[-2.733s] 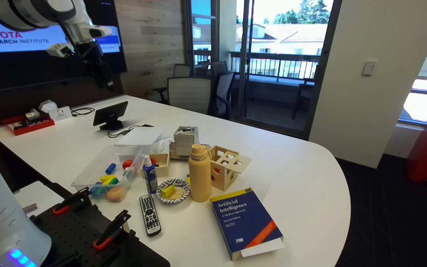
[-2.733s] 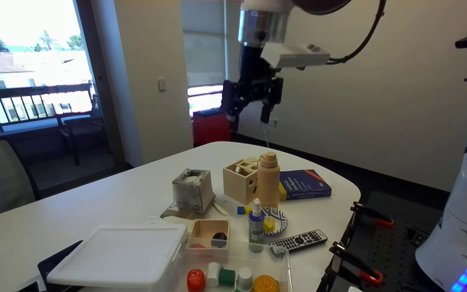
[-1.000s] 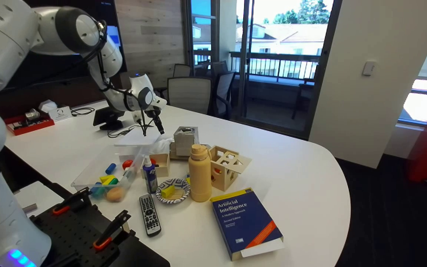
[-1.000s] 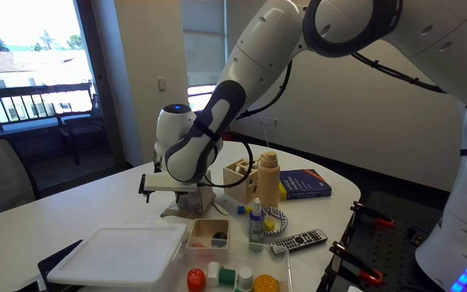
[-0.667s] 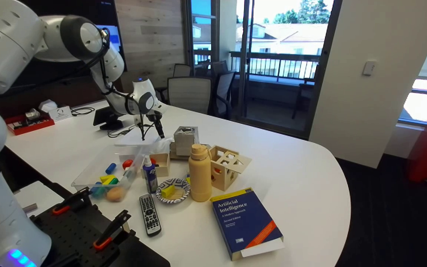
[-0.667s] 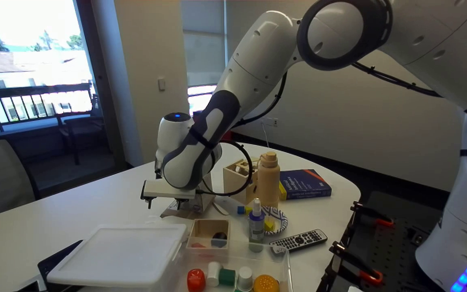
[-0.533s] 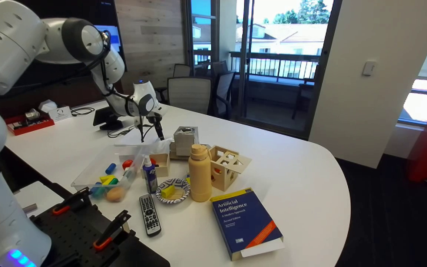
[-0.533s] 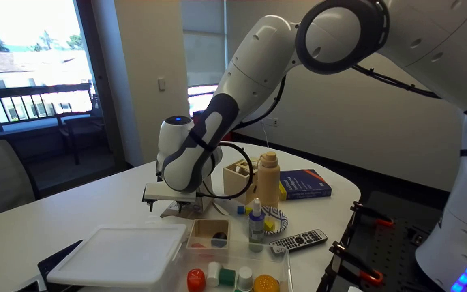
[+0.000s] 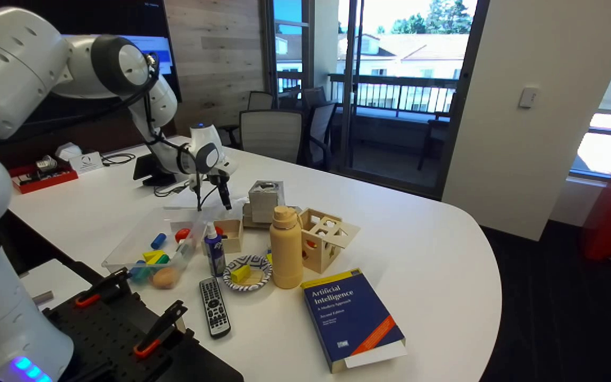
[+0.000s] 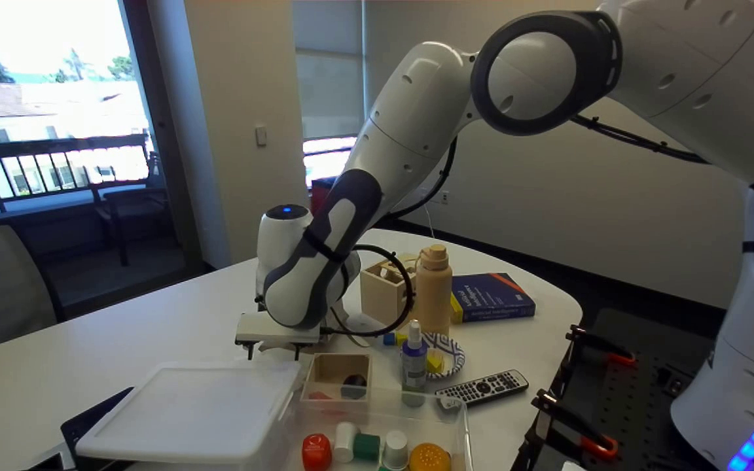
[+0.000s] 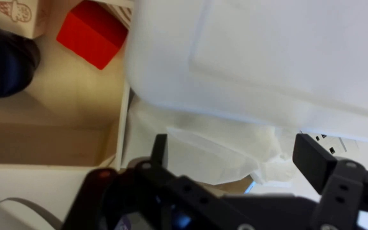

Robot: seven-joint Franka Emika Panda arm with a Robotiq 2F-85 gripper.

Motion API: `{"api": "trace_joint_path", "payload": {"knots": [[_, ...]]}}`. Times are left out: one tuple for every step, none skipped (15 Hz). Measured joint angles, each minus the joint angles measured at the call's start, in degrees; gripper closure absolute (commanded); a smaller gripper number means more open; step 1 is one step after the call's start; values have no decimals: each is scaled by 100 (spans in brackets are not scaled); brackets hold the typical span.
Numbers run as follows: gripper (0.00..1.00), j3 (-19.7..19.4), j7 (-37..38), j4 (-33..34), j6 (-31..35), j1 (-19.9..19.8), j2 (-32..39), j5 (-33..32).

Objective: Use the paper towel to clean the book

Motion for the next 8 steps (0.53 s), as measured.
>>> {"api": "trace_joint_path", "payload": {"knots": [[0,-17,15,8,-2,29,28,18],[0,-47,47,17,-3,66,56,36],[0,-65,82,21,-3,90,78,42],[14,-85,95,26,-3,114,99,56],[26,-105,101,28,-4,138,114,71],[34,-117,107,29,-5,151,125,83],[41,-126,113,29,-7,159,132,90],[49,-136,126,30,-12,166,136,95]]}}
